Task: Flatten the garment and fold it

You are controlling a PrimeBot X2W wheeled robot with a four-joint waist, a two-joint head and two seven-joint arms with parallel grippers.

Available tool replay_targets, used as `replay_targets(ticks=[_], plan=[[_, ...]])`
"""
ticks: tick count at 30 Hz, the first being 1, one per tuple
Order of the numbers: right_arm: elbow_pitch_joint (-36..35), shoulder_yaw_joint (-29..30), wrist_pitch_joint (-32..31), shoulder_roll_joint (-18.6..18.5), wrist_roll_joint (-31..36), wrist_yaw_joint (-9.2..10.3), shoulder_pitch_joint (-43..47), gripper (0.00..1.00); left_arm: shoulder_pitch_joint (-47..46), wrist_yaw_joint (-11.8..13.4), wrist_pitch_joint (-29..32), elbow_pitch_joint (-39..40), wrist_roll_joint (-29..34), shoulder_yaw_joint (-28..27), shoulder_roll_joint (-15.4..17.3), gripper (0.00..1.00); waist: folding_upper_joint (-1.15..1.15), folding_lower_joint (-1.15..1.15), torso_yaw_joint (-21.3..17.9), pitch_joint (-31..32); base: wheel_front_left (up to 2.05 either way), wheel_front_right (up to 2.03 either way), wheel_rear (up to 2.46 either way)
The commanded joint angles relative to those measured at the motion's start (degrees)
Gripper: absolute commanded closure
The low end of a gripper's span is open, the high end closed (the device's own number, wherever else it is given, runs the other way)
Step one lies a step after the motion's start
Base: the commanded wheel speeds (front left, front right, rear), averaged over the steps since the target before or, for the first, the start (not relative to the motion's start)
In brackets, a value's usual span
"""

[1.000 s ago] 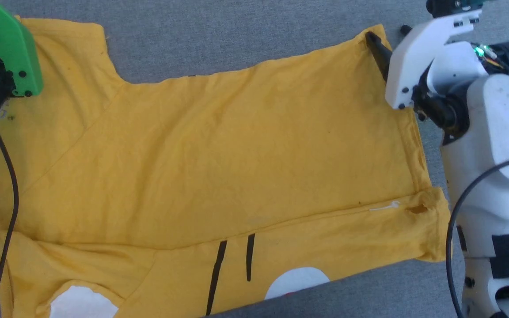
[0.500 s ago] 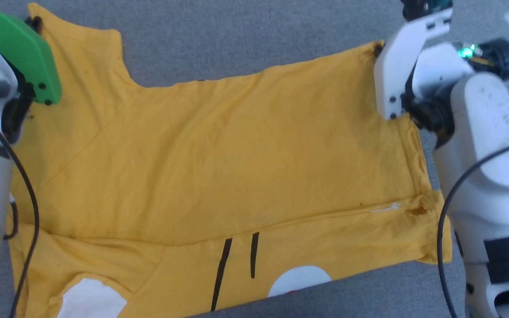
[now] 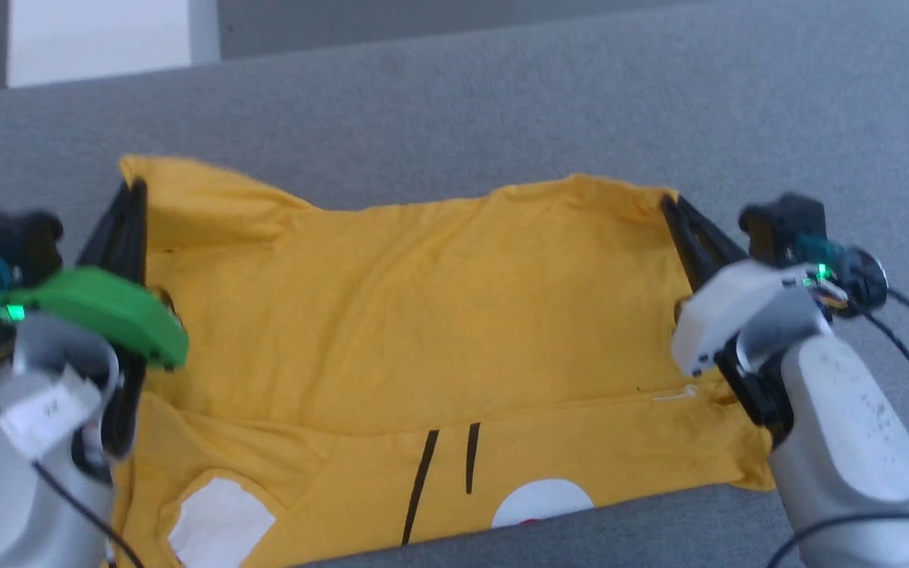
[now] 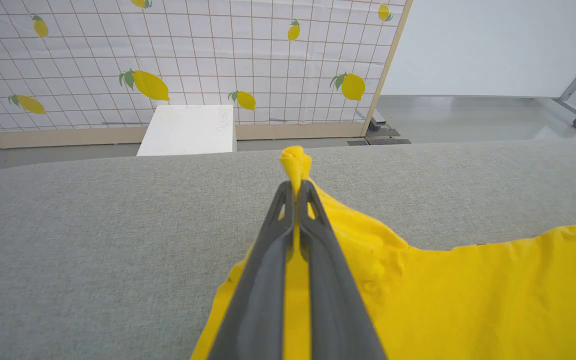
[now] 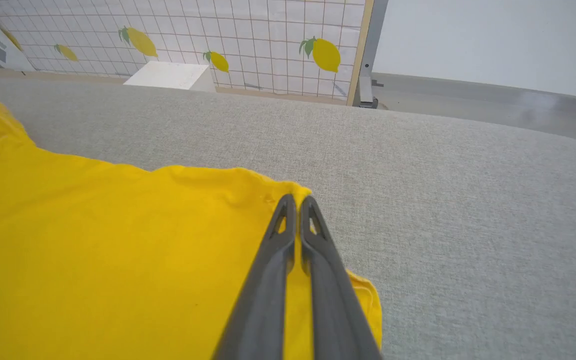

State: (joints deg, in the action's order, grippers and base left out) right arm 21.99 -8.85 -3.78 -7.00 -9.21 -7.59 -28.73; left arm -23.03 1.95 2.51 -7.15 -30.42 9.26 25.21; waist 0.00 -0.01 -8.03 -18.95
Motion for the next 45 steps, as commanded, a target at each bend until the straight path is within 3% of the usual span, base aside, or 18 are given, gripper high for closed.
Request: replay_targets(ticks=[1, 5, 11, 18, 19, 23, 32, 33, 34, 35, 36, 45], plan=[[-0.4, 0.5, 1.7, -0.4, -0.3, 0.1, 2.0, 1.0, 3.2, 0.5, -0.7, 1.2, -0.8, -0.7, -0.3, 1.0, 0.0, 0.01, 3.1, 5.9, 0.0, 0.0, 0.0], [-0.5, 2.8, 4.1, -1.3, -0.7, 0.1, 6.8, 1.0, 12.0, 1.6, -1.3, 5.3, -2.9, -2.2, -0.5, 1.0, 0.0, 0.01, 4.2, 8.2, 0.0, 0.0, 0.0], [-0.8, 4.8, 1.0, -4.2, -0.4, 0.1, 12.3, 1.0, 22.0, 2.0, -0.3, 7.8, -6.0, -2.8, -1.1, 1.0, 0.0, 0.01, 5.7, 9.9, 0.0, 0.0, 0.0], [-1.7, 3.8, -10.0, -8.3, -0.3, 0.1, 17.0, 1.0, 28.4, 1.4, 0.9, 6.6, -8.1, -1.6, -2.1, 1.0, 0.0, 0.01, 6.5, 10.3, 0.0, 0.0, 0.0], [-2.2, 3.1, -15.2, -9.7, -0.3, 0.1, 18.5, 1.0, 30.2, 0.9, 1.4, 5.4, -9.0, -0.6, -2.9, 1.0, 0.0, 0.01, 6.5, 10.3, 0.0, 0.0, 0.0], [-2.8, 2.8, -20.8, -10.6, -0.6, 0.1, 20.3, 1.0, 31.5, 0.2, 1.4, 2.8, -9.1, 1.0, -3.7, 1.0, 0.0, 0.01, 6.7, 10.1, 0.0, 0.0, 0.0], [-4.9, 3.6, -25.5, -9.6, -1.2, 0.1, 22.6, 1.0, 32.6, -0.1, 0.2, -4.5, -8.5, 2.4, -4.3, 1.0, 0.0, 0.01, 6.6, 11.0, 0.0, 0.0, 0.0], [-5.1, 3.9, -25.6, -9.4, -1.2, 0.1, 23.1, 0.56, 32.8, 0.0, 0.0, -5.0, -8.8, 2.3, -4.6, 1.0, 0.0, 0.01, 6.7, 11.3, 0.0, 0.0, 0.0], [-5.4, 4.2, -25.4, -9.2, -1.4, 0.1, 23.4, 0.04, 32.8, 0.0, -0.2, -5.2, -8.8, 2.3, -4.8, 0.93, 0.0, 0.01, 6.8, 11.6, 0.0, 0.0, 0.0], [-5.8, 5.2, -25.1, -8.7, -1.7, 0.1, 24.0, 0.0, 32.8, -0.1, -0.7, -5.3, -8.6, 2.5, -5.0, 0.32, 0.0, 0.01, 7.0, 11.9, 0.0, 0.0, 0.0], [-6.1, 5.9, -24.9, -8.4, -1.9, 0.1, 24.5, 0.0, 32.8, -0.1, -1.2, -5.3, -8.4, 2.7, -5.2, 0.03, 0.0, 0.01, 7.2, 12.3, 0.0, 0.0, 0.0], [-13.5, 12.6, -16.7, -2.6, -3.8, 0.1, 30.4, 0.0, 29.8, -0.4, -11.4, -1.9, -3.7, 3.3, -6.3, 0.0, 0.0, 0.01, 8.8, 14.2, 0.0, 0.0, 0.0]])
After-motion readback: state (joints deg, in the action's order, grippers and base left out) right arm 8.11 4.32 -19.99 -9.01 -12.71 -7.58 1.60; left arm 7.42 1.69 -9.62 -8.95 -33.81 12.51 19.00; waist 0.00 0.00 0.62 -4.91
